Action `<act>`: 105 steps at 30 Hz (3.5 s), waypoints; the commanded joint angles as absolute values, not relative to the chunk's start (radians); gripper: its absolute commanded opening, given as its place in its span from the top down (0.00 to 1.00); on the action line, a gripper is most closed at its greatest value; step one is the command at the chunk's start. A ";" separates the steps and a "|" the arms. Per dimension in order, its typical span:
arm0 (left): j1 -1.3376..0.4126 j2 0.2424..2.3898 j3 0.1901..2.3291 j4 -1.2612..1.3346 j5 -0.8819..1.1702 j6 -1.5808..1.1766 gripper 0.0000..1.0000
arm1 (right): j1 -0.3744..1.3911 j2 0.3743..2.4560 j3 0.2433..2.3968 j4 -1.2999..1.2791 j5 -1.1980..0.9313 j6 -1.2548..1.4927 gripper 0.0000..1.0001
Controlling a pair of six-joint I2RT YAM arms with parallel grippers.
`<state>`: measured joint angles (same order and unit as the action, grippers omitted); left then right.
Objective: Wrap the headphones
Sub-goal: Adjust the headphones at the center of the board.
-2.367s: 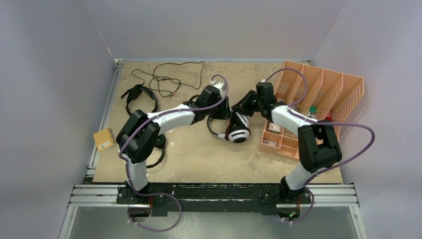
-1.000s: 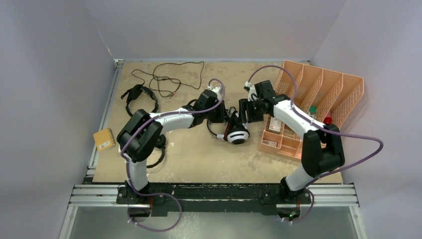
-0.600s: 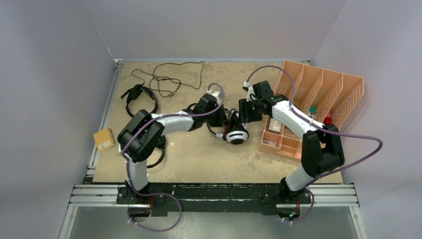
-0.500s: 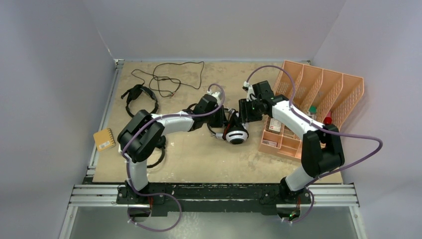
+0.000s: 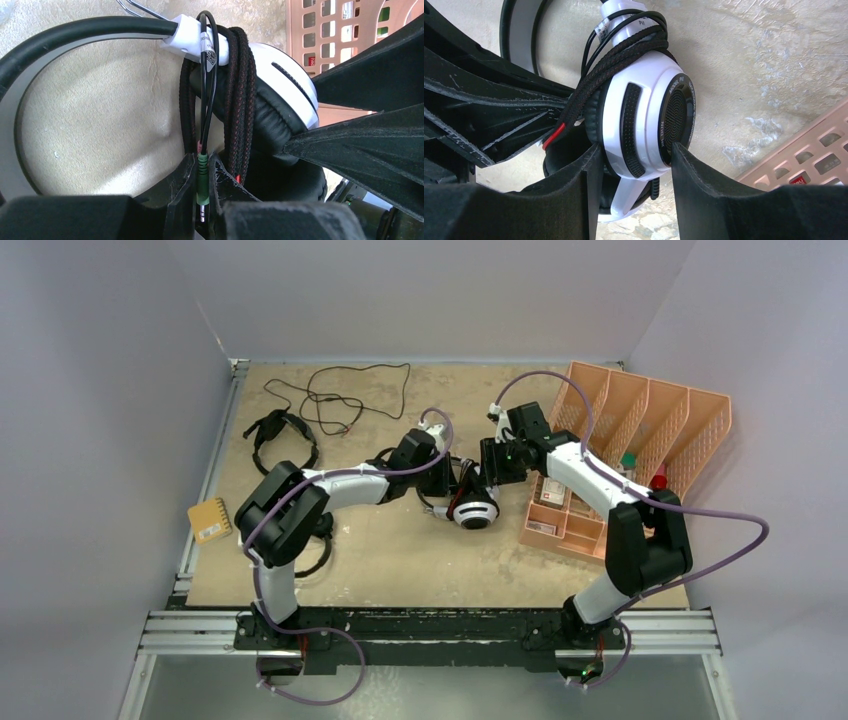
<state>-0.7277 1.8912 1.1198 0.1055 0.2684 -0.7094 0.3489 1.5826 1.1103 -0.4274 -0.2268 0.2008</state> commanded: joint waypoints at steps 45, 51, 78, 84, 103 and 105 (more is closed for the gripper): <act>-0.726 1.910 1.483 -0.112 0.196 -0.580 0.47 | 0.359 1.534 1.123 -0.406 -0.264 0.176 0.57; -0.726 1.961 1.498 -0.127 0.172 -0.573 0.47 | 0.357 1.537 1.126 -0.398 -0.273 0.182 0.56; -0.725 1.818 1.297 -0.115 0.089 -0.547 1.00 | 0.357 1.560 1.131 -0.419 -0.265 0.176 0.56; -0.727 1.836 1.226 -0.039 0.154 -0.620 1.00 | 0.357 1.562 1.125 -0.410 -0.270 0.181 0.56; -0.735 1.833 1.222 -0.103 0.113 -0.563 1.00 | 0.358 1.570 1.137 -0.432 -0.260 0.167 0.55; -0.734 1.828 1.230 -0.111 0.109 -0.560 1.00 | 0.358 1.572 1.142 -0.437 -0.270 0.165 0.54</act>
